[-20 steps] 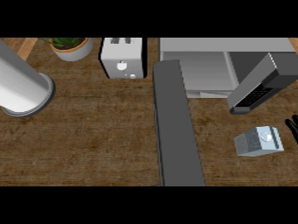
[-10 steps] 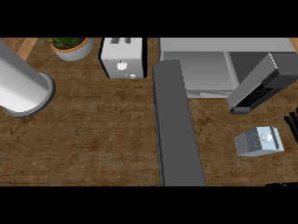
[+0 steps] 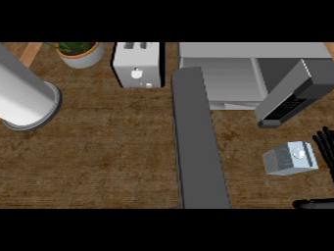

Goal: Pick up the milk, place it into the microwave and close the microwave

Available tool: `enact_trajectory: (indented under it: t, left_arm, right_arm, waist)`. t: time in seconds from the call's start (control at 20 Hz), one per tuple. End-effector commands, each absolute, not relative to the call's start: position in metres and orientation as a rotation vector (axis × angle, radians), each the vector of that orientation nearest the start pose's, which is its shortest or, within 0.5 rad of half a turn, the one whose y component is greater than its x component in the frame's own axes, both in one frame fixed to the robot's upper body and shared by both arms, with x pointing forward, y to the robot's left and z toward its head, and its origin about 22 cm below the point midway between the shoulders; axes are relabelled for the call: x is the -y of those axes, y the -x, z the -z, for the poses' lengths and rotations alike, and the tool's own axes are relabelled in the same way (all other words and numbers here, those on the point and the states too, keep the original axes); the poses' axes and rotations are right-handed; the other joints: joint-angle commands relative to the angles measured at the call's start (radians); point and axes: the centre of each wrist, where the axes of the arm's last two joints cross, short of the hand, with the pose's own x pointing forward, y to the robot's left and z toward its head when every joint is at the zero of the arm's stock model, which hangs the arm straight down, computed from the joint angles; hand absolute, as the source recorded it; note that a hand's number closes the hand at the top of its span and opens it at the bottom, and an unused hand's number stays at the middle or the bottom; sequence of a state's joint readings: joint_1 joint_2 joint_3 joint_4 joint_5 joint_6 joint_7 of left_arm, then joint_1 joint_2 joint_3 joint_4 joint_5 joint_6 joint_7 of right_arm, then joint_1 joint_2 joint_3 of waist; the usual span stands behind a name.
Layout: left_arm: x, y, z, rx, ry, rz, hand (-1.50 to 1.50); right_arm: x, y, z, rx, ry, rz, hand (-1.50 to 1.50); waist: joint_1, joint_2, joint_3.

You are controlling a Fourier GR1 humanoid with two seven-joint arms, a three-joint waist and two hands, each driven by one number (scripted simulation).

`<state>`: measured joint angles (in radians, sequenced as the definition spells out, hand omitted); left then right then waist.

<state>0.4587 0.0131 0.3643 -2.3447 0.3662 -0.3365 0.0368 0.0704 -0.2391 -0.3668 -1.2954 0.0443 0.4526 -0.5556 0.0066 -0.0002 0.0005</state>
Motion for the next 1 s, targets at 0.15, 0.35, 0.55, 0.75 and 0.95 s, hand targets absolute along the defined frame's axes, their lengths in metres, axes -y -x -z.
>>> enact_trajectory:
  t: [0.15,0.35,0.55,0.75,0.95]
  left_arm:
    - [-0.314,-0.09,-0.118,1.951,-0.05,-0.061,-1.5]
    - [-0.317,-0.08,-0.114,1.97,-0.075,-0.058,-1.5]
    - [-0.333,-0.094,-0.12,1.964,-0.05,-0.05,-1.5]
    - [-0.334,-0.085,-0.131,1.956,-0.048,-0.041,-1.5]
    - [-0.327,-0.091,-0.113,1.967,-0.06,-0.065,-1.5]
  right_arm:
    - [0.401,-0.205,0.077,1.776,0.035,-0.208,-1.5]
    - [0.395,-0.207,0.099,1.75,0.061,-0.235,-1.5]
    - [0.412,-0.227,0.098,1.767,0.101,-0.217,-1.5]
    - [0.389,-0.222,0.117,1.771,0.124,-0.235,-1.5]
    - [0.398,-0.221,0.123,1.772,0.082,-0.252,-1.5]
  waist:
    - [0.005,0.001,0.0]
    - [0.009,0.001,0.0]
    - [0.009,0.002,0.001]
    - [0.005,0.001,0.001]
    - [0.007,0.003,0.001]
